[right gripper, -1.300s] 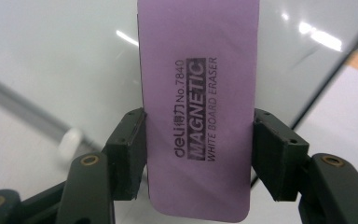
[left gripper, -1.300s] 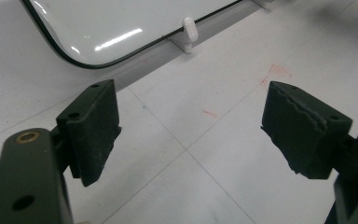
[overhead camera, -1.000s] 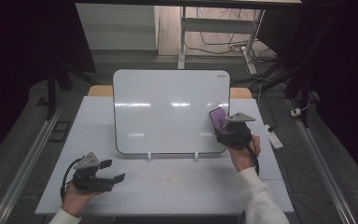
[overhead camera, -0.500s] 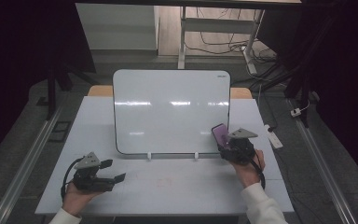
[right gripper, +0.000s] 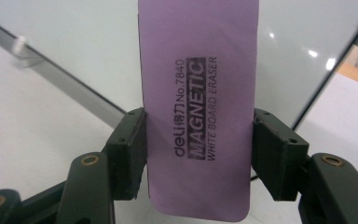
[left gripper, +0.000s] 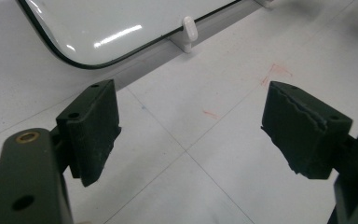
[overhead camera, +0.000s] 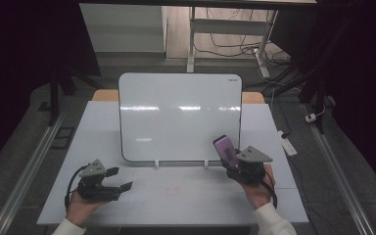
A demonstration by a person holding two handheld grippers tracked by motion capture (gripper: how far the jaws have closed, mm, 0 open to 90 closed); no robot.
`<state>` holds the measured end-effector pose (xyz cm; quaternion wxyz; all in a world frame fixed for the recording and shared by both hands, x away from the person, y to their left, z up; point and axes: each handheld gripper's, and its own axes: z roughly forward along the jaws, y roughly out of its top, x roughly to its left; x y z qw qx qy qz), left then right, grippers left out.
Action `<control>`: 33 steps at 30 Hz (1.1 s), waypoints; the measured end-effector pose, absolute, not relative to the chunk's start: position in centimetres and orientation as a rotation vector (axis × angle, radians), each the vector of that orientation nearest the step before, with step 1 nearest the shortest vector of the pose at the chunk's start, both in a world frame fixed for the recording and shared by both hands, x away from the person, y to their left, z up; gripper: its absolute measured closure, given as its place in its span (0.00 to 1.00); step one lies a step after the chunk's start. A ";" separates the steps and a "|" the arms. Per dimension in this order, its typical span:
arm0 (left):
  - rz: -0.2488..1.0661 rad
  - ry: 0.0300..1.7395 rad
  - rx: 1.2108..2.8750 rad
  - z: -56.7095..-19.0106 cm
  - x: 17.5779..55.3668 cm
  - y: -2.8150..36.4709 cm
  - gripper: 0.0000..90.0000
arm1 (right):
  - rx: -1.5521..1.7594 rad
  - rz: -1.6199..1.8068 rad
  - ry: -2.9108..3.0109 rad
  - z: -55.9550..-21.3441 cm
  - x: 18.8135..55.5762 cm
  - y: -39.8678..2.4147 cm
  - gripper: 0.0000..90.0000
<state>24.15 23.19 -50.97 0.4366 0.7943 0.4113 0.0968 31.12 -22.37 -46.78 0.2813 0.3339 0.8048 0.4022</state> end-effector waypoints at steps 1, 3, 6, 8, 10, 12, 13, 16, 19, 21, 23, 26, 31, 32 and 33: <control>0.239 1.022 1.975 -51.0 24.2 23.2 0.22 | 0.879 1.083 2.159 -46.9 30.9 -22.3 0.45; 0.237 1.017 1.973 -50.9 24.2 23.1 0.22 | 0.849 1.090 2.164 -47.0 30.5 -22.2 0.45; 0.235 1.015 1.966 -50.8 24.1 23.0 0.22 | 0.822 1.106 2.173 -47.0 29.8 -21.9 0.45; 0.233 1.008 1.965 -50.7 24.2 22.8 0.22 | 0.790 1.097 2.180 -47.0 29.4 -21.5 0.45; 0.230 0.999 1.962 -50.5 24.4 22.5 0.22 | 0.756 1.087 2.189 -47.1 29.0 -21.1 0.45; 0.223 0.986 1.957 -50.1 24.6 22.1 0.22 | 0.728 1.071 2.197 -47.3 28.7 -20.6 0.45; 0.220 0.979 1.955 -49.9 24.8 21.8 0.22 | 0.722 1.073 2.200 -47.3 28.6 -20.5 0.45; 0.206 0.955 1.948 -49.2 25.2 20.9 0.22 | 0.712 1.080 2.209 -47.5 28.4 -20.0 0.45; 0.196 0.922 1.947 -48.4 25.7 19.6 0.22 | 0.691 1.086 2.217 -47.6 28.2 -19.5 0.45; 0.183 0.896 1.953 -47.8 26.1 18.6 0.22 | 0.674 1.090 2.225 -47.7 28.0 -19.0 0.45; 0.170 0.869 1.956 -47.3 26.4 17.6 0.22 | 0.661 1.094 2.233 -47.8 27.8 -18.5 0.45; 0.149 0.828 1.959 -46.5 26.9 15.9 0.23 | 0.632 1.101 2.243 -48.0 27.5 -17.6 0.45; 0.118 0.769 1.969 -45.5 27.6 13.3 0.24 | 0.596 1.107 2.262 -48.3 27.2 -16.3 0.45; 0.114 0.763 1.974 -45.3 27.8 12.9 0.24 | 0.589 1.106 2.268 -48.4 27.1 -16.1 0.45; 0.109 0.758 1.975 -45.2 27.9 12.4 0.24 | 0.584 1.105 2.272 -48.4 27.0 -15.8 0.45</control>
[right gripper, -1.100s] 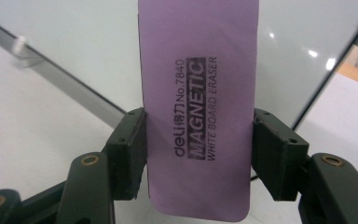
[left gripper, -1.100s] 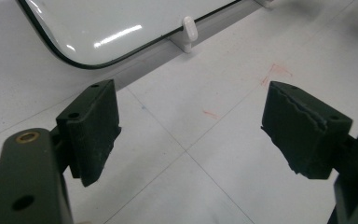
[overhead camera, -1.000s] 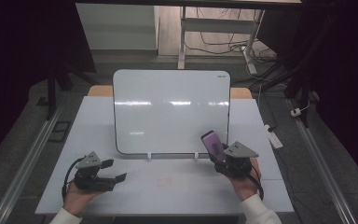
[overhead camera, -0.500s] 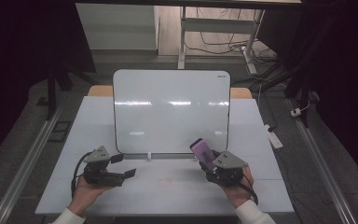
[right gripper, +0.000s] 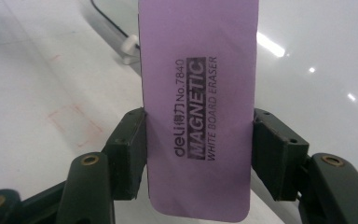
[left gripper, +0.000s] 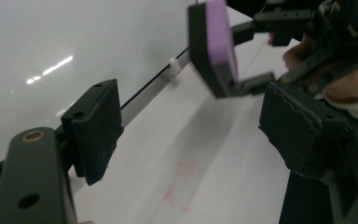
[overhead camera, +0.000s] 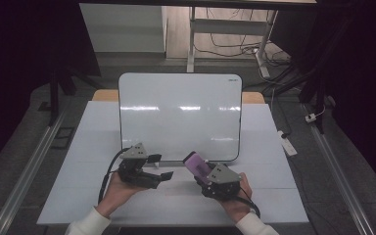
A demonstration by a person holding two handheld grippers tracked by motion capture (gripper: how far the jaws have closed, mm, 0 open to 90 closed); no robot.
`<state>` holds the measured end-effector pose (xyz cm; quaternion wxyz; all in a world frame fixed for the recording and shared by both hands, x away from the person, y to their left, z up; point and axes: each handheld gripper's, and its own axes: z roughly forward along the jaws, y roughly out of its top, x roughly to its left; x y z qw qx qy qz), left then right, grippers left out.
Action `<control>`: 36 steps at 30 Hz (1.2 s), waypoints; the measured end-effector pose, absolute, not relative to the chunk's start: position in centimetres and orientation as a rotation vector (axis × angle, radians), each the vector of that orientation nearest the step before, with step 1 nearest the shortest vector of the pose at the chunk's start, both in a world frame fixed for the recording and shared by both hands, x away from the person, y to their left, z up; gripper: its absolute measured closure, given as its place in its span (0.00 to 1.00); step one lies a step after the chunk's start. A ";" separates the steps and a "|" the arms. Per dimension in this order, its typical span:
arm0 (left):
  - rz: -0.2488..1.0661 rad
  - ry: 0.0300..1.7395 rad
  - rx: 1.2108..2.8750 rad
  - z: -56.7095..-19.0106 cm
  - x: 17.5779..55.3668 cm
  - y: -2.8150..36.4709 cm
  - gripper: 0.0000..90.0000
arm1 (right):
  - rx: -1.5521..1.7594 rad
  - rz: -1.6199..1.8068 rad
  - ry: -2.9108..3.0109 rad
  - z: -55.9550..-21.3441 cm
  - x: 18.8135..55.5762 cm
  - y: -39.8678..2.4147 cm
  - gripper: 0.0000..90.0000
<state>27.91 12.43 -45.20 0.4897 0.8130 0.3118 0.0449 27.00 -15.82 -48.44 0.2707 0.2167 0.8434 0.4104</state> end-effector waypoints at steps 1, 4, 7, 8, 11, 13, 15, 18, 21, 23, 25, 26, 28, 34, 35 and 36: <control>0.099 0.749 1.976 -45.1 28.1 12.0 0.24 | 0.573 1.104 2.275 -48.5 26.9 -15.6 0.45; 0.082 0.741 1.983 -45.0 28.5 11.2 0.26 | 0.552 1.100 2.269 -48.5 26.7 -15.1 0.45; 0.058 0.741 1.986 -45.2 29.0 10.5 0.27 | 0.539 1.102 2.266 -48.6 26.4 -14.6 0.45; 0.051 0.742 1.987 -45.2 29.2 10.3 0.28 | 0.527 1.095 2.265 -48.6 26.3 -14.5 0.45; 0.015 0.736 1.992 -45.4 29.7 9.9 0.33 | 0.508 1.090 2.263 -48.8 26.1 -14.0 0.45; -0.016 0.728 1.998 -45.7 29.9 9.7 0.37 | 0.481 1.076 2.259 -48.8 25.9 -13.7 0.45; -0.038 0.716 2.012 -45.9 30.1 9.4 0.44 | 0.466 1.071 2.255 -48.8 25.6 -13.4 0.45; -0.014 0.718 2.036 -46.0 30.0 9.3 0.60 | 0.443 1.052 2.252 -48.9 25.4 -13.1 0.45; -0.062 0.705 2.026 -46.0 30.1 9.6 0.67 | 0.446 1.069 2.274 -48.9 25.5 -13.2 0.44; -0.050 0.685 2.037 -45.9 30.0 9.6 0.69 | 0.456 1.093 2.286 -49.0 25.5 -13.2 0.43; -0.036 0.666 2.052 -45.9 29.8 9.6 0.69 | 0.466 1.128 2.318 -49.0 25.7 -13.3 0.38; -0.038 0.659 2.055 -45.9 29.8 9.7 0.70 | 0.481 1.155 2.333 -48.9 25.8 -13.4 0.36; -0.038 0.636 2.061 -45.8 29.7 10.0 0.70 | 0.490 1.204 2.353 -48.7 25.9 -13.7 0.31; -0.028 0.547 2.080 -45.5 29.4 11.0 0.70 | 0.513 1.385 2.387 -47.6 26.4 -15.5 0.33; -0.025 0.526 2.088 -45.5 29.3 11.1 0.70 | 0.517 1.411 2.393 -47.5 26.7 -15.8 0.34; -0.023 0.505 2.096 -45.5 29.2 11.1 0.70 | 0.515 1.443 2.415 -47.4 26.9 -16.1 0.36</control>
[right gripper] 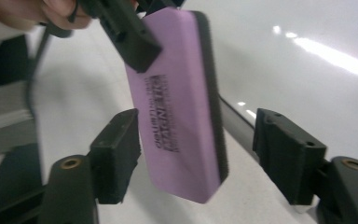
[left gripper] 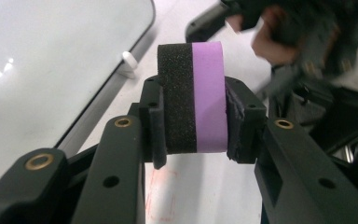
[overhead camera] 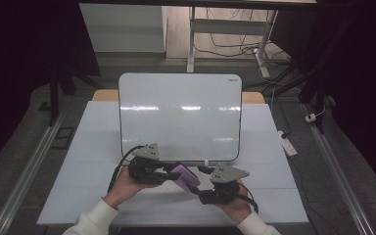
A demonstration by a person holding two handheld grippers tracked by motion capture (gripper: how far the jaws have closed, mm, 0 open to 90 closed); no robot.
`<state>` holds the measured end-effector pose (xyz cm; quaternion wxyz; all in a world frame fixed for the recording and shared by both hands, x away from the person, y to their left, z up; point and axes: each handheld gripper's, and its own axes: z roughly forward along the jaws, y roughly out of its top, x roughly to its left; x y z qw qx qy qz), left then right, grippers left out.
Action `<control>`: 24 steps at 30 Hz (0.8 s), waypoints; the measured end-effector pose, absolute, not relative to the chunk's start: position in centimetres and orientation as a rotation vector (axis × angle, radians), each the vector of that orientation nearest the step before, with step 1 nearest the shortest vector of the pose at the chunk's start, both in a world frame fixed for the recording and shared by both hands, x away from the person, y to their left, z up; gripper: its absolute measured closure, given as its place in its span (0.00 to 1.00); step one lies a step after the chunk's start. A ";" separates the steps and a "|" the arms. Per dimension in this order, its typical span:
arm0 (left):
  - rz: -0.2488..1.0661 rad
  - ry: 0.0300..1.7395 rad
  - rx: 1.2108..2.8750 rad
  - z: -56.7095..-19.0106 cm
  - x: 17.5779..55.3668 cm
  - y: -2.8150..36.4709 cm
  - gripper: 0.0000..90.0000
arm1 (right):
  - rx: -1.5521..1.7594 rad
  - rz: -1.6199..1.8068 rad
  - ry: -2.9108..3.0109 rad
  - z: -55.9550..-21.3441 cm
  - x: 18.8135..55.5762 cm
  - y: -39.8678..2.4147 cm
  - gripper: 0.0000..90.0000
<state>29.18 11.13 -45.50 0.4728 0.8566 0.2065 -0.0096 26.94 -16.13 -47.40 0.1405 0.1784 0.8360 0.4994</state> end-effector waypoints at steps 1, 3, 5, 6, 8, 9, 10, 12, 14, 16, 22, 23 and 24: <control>-0.023 0.485 2.105 -45.5 29.1 11.1 0.70 | 0.516 1.461 2.434 -47.3 27.2 -16.4 0.37; -0.027 0.446 2.114 -45.6 28.9 11.1 0.70 | 0.510 1.503 2.482 -47.3 27.6 -16.8 0.40; -0.027 0.420 2.124 -45.6 28.8 10.9 0.70 | 0.501 1.517 2.527 -47.4 28.1 -16.9 0.42; -0.029 0.408 2.125 -45.6 28.8 10.9 0.70 | 0.497 1.529 2.550 -47.5 28.3 -16.9 0.44; -0.031 0.388 2.129 -45.7 28.7 10.7 0.70 | 0.489 1.546 2.592 -47.6 28.6 -16.9 0.46; -0.032 0.382 2.130 -45.7 28.6 10.6 0.70 | 0.484 1.553 2.608 -47.6 28.7 -16.9 0.47; -0.036 0.375 2.129 -45.7 28.6 10.6 0.70 | 0.475 1.549 2.623 -47.6 28.8 -16.8 0.48; -0.042 0.358 2.127 -45.7 28.5 10.5 0.70 | 0.466 1.556 2.654 -47.7 29.0 -16.7 0.52; -0.045 0.345 2.123 -45.7 28.5 10.5 0.70 | 0.448 1.571 2.688 -47.8 29.2 -16.5 0.57; -0.049 0.339 2.129 -45.7 28.5 10.5 0.70 | 0.425 1.574 2.710 -48.0 29.2 -16.4 0.62; -0.033 0.376 2.104 -46.0 28.6 10.6 0.65 | 0.401 1.566 2.715 -47.8 28.9 -16.5 0.69; -0.027 0.395 2.099 -46.0 28.6 10.7 0.61 | 0.406 1.565 2.705 -47.8 28.8 -16.5 0.70; -0.015 0.414 2.098 -46.0 28.6 10.7 0.54 | 0.415 1.558 2.691 -47.8 28.7 -16.5 0.71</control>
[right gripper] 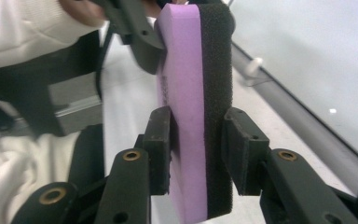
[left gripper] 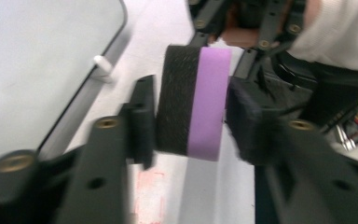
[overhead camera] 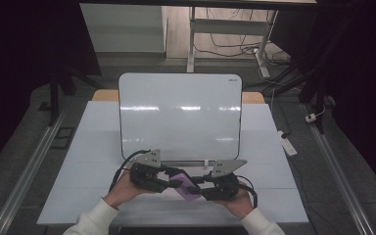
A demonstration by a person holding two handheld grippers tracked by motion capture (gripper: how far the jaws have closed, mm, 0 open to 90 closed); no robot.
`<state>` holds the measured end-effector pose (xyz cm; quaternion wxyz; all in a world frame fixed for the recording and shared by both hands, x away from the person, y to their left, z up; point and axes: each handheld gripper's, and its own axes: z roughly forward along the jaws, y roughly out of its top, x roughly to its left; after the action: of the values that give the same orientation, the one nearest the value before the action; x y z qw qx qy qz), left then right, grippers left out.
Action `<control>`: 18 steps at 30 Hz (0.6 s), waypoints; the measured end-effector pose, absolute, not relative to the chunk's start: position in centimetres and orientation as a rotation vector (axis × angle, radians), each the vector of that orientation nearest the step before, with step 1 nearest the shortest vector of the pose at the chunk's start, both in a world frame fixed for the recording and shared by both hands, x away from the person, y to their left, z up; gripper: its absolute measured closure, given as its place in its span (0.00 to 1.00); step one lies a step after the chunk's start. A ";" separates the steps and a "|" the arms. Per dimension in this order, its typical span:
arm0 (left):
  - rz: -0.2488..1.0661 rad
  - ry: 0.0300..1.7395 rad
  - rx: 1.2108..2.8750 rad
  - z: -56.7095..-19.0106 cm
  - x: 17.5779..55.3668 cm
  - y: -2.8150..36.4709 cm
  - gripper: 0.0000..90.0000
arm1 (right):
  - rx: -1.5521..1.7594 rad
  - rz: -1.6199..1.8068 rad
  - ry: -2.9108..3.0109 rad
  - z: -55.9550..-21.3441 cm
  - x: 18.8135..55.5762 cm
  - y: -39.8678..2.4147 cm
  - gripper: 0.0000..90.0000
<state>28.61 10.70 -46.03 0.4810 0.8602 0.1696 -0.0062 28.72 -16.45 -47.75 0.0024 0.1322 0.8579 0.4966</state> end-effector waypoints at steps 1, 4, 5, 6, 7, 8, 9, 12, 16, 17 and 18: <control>-0.003 0.434 2.095 -46.0 28.6 10.8 0.48 | 0.422 1.544 2.673 -47.7 28.6 -16.5 0.71; 0.034 0.503 2.081 -45.9 28.4 11.3 0.33 | 0.475 1.527 2.603 -47.3 28.5 -17.0 0.72; 0.049 0.528 2.074 -45.8 28.3 11.6 0.30 | 0.502 1.519 2.571 -47.1 28.5 -17.3 0.72; 0.064 0.556 2.070 -45.8 28.1 11.9 0.29 | 0.530 1.517 2.537 -46.9 28.6 -17.5 0.72; 0.086 0.586 2.073 -45.8 28.0 12.3 0.27 | 0.559 1.502 2.499 -46.7 28.6 -17.8 0.72; 0.109 0.620 2.075 -45.8 27.7 12.7 0.26 | 0.588 1.495 2.459 -46.4 28.7 -18.2 0.72; 0.124 0.652 2.074 -45.9 27.5 13.1 0.25 | 0.620 1.480 2.419 -46.0 28.7 -18.5 0.72; 0.160 0.741 2.058 -46.2 26.7 14.8 0.24 | 0.737 1.453 2.295 -44.9 29.1 -19.7 0.72; 0.223 0.837 2.041 -46.8 25.2 17.5 0.23 | 0.853 1.368 2.143 -43.2 29.8 -21.1 0.72; 0.233 0.859 2.030 -46.9 24.9 18.3 0.23 | 0.883 1.355 2.108 -42.7 30.1 -21.4 0.72; 0.237 0.880 2.017 -47.1 24.6 19.0 0.23 | 0.906 1.334 2.073 -42.2 30.4 -21.6 0.72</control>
<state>24.60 18.97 -47.12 0.4476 0.8149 0.3554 0.0958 30.39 -21.60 -42.19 0.2546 0.3335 0.7634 0.4911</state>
